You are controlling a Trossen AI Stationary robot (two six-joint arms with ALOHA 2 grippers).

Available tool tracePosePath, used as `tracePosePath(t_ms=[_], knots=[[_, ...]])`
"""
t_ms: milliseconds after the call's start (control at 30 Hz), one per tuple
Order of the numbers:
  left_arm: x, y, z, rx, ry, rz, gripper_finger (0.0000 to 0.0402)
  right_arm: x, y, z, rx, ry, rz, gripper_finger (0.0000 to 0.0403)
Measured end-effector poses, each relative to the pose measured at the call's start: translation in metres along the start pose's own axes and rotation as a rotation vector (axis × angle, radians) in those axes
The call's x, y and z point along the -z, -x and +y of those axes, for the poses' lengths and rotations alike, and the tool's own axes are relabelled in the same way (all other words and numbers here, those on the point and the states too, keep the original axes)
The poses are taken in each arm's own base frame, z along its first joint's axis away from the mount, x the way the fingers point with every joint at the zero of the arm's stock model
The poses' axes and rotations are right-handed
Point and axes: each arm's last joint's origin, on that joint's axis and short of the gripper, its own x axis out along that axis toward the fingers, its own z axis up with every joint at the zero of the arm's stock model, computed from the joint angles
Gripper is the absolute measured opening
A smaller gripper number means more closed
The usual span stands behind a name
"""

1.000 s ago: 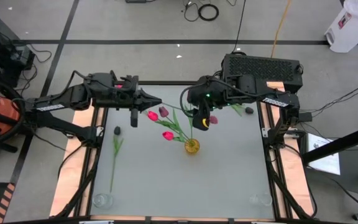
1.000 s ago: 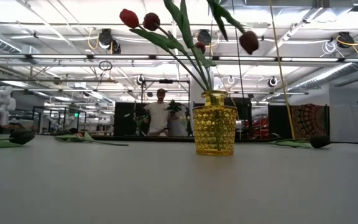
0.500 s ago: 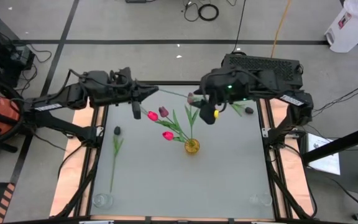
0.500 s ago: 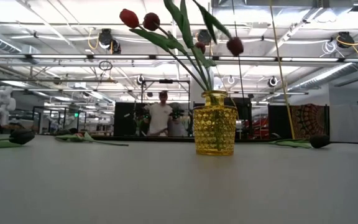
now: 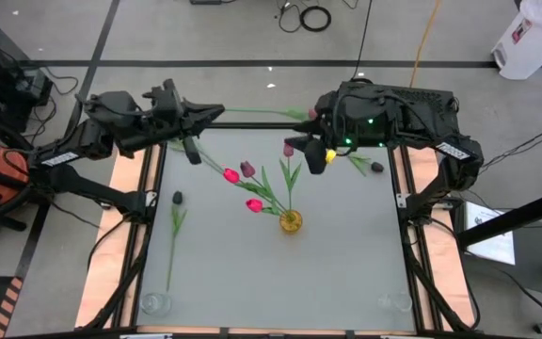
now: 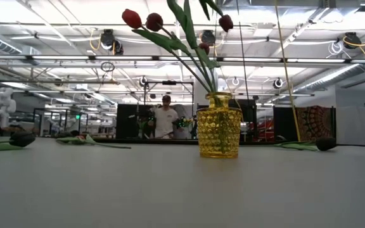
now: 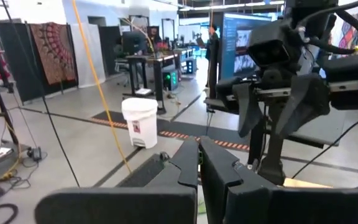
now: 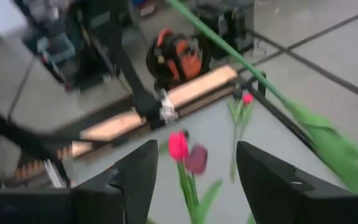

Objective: Sort flowers into vase by color
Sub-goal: Put the red flower into the yellow vase

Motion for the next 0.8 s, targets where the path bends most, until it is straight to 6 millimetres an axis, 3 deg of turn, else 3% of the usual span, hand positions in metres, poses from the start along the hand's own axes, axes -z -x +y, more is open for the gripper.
tracePosePath(t_ms=[333,667,800], knots=[[-0.005,0.003,0.001,-0.01,-0.043,-0.016,0.0002,-0.005,0.001,-0.007,0.238,-0.139,-0.154,0.0203],[-0.008,0.003,0.001,-0.012,-0.057,-0.04,0.0002,0.007,0.003,-0.004,0.311,-0.13,-0.092,0.0172],[-0.008,0.003,0.001,0.003,-0.061,-0.045,0.0002,0.014,0.004,0.006,0.321,-0.085,-0.084,0.0174]])
